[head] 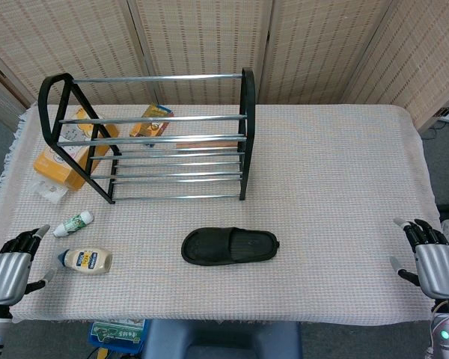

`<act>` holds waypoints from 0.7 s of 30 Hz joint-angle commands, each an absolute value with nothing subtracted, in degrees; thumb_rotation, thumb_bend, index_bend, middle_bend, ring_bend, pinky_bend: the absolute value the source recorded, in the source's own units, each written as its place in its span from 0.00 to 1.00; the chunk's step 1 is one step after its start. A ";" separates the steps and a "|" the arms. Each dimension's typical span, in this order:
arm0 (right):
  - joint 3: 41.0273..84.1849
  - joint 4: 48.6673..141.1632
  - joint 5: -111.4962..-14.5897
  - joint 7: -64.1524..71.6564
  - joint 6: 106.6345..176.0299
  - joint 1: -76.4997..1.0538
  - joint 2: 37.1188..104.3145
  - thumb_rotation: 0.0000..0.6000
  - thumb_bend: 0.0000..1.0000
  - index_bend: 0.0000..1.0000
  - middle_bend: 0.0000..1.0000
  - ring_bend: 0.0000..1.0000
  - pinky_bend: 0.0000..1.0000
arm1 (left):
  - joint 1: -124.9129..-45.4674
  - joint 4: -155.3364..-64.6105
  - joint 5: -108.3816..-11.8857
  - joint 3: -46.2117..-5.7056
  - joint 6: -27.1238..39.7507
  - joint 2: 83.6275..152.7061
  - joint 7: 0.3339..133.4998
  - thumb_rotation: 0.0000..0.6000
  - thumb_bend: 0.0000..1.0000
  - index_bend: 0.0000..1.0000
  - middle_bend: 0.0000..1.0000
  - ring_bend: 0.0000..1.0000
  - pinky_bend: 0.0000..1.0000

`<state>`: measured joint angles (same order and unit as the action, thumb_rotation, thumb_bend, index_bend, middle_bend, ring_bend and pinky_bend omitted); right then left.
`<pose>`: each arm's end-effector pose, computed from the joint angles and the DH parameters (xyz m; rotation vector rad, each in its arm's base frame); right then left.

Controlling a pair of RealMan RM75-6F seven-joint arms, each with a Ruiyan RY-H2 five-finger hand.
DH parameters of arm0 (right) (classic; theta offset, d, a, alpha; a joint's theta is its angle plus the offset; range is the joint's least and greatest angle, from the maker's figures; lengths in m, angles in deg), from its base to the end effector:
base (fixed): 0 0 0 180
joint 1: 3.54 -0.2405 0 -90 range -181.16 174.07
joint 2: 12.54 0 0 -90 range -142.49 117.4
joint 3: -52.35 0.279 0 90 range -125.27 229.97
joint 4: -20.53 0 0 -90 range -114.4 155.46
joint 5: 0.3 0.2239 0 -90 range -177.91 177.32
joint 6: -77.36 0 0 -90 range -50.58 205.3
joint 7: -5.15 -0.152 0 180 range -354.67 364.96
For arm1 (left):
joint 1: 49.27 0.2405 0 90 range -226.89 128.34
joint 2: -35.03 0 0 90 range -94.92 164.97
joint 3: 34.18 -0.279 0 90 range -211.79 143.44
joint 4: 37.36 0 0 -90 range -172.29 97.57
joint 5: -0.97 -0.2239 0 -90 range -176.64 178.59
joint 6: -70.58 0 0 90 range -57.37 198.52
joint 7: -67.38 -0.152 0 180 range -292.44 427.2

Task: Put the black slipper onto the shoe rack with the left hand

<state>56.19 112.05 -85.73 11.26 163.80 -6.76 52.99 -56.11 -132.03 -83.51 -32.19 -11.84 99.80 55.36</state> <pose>-0.3417 -0.1860 0.1556 1.3681 -0.8234 0.8329 -0.3280 0.1988 0.1409 -1.4761 -0.8146 -0.7650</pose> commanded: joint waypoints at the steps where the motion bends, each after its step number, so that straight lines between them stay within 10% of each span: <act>1: 56.32 112.12 -85.94 11.24 163.94 -6.86 52.98 1.00 0.25 0.15 0.25 0.19 0.25 | -56.16 -132.06 -83.52 -32.21 -11.84 99.74 55.26 1.00 0.22 0.13 0.20 0.19 0.29; 21: 57.45 113.11 -87.80 11.45 166.58 -6.79 51.33 1.00 0.25 0.15 0.25 0.19 0.24 | -60.86 -132.98 -93.19 -32.11 -11.04 97.71 61.11 1.00 0.22 0.16 0.20 0.19 0.29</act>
<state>57.37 113.01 -87.70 11.35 166.54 -6.70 51.41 -59.47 -133.18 -91.10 -32.14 -11.45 98.07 59.60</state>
